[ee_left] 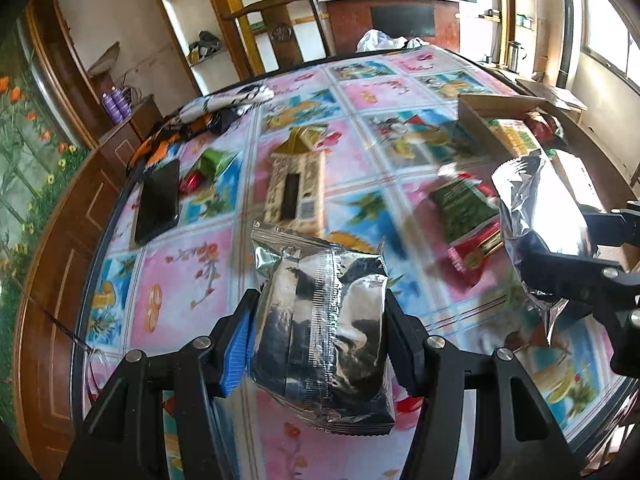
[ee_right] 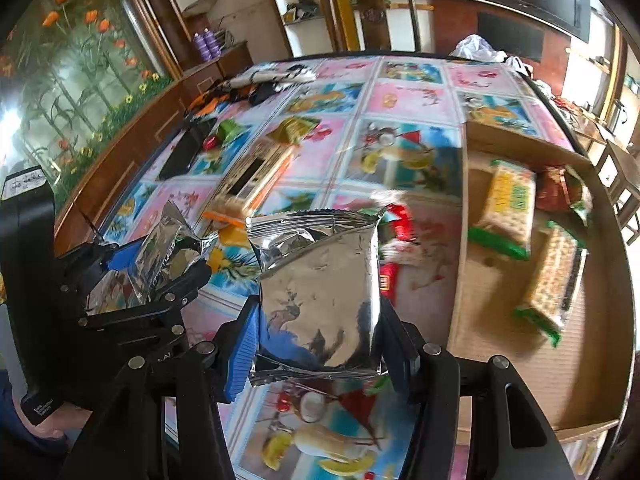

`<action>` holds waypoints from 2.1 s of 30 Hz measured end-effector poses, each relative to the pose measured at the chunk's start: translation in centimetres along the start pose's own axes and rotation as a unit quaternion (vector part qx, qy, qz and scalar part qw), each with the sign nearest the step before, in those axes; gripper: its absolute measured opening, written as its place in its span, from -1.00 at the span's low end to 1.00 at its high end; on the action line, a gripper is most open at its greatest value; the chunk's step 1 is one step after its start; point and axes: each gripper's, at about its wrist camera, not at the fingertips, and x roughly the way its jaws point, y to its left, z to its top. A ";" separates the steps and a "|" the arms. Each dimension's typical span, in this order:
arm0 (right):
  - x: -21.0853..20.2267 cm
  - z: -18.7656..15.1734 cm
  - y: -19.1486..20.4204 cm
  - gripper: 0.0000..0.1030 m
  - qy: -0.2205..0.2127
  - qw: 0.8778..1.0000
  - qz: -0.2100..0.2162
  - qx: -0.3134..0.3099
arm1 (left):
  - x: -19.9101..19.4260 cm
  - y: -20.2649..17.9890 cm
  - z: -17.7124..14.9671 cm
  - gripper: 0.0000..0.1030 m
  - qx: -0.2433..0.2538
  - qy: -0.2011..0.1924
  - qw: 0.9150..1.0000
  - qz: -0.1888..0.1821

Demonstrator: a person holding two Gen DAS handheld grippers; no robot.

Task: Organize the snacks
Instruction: 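Carry both silver foil packets over the cardboard box with both grippers, then lower the foil packets into the box and open both grippers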

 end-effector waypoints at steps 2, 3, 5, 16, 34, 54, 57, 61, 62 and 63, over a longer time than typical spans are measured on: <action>-0.6 0.0 -0.7 0.17 -0.006 1.000 -0.002 0.005 | -0.3 -0.9 0.5 0.13 0.007 -0.006 1.000 -0.001; -1.0 0.1 -1.2 0.17 -0.010 1.000 -0.003 0.008 | -0.4 -1.2 0.7 0.13 0.010 -0.007 1.000 -0.001; -1.4 0.1 -1.8 0.17 -0.013 1.000 -0.006 0.014 | -0.7 -2.0 1.2 0.13 0.016 -0.013 1.000 -0.003; -3.8 -0.5 -6.8 0.16 -0.028 0.998 -0.025 0.057 | -1.6 -6.6 3.8 0.13 0.052 -0.038 0.998 -0.013; -6.2 -3.3 -16.2 0.16 -0.022 0.980 -0.088 0.179 | -1.3 -14.9 7.4 0.12 0.054 -0.002 0.981 -0.185; -4.3 -4.4 -21.1 0.16 0.024 0.968 -0.081 0.235 | 1.6 -21.0 5.8 0.13 0.109 0.046 0.970 -0.211; -4.0 -4.3 -21.3 0.16 0.029 0.968 -0.079 0.236 | 1.9 -21.5 5.6 0.13 0.117 0.053 0.968 -0.214; -3.9 -4.1 -21.3 0.17 0.030 0.969 -0.080 0.232 | 2.1 -22.0 5.3 0.13 0.130 0.060 0.966 -0.215; -3.8 -4.1 -21.3 0.17 0.031 0.969 -0.080 0.232 | 2.2 -22.2 5.2 0.13 0.133 0.061 0.965 -0.216; -3.8 -4.1 -21.3 0.17 0.031 0.969 -0.080 0.232 | 2.2 -22.2 5.2 0.13 0.134 0.060 0.965 -0.216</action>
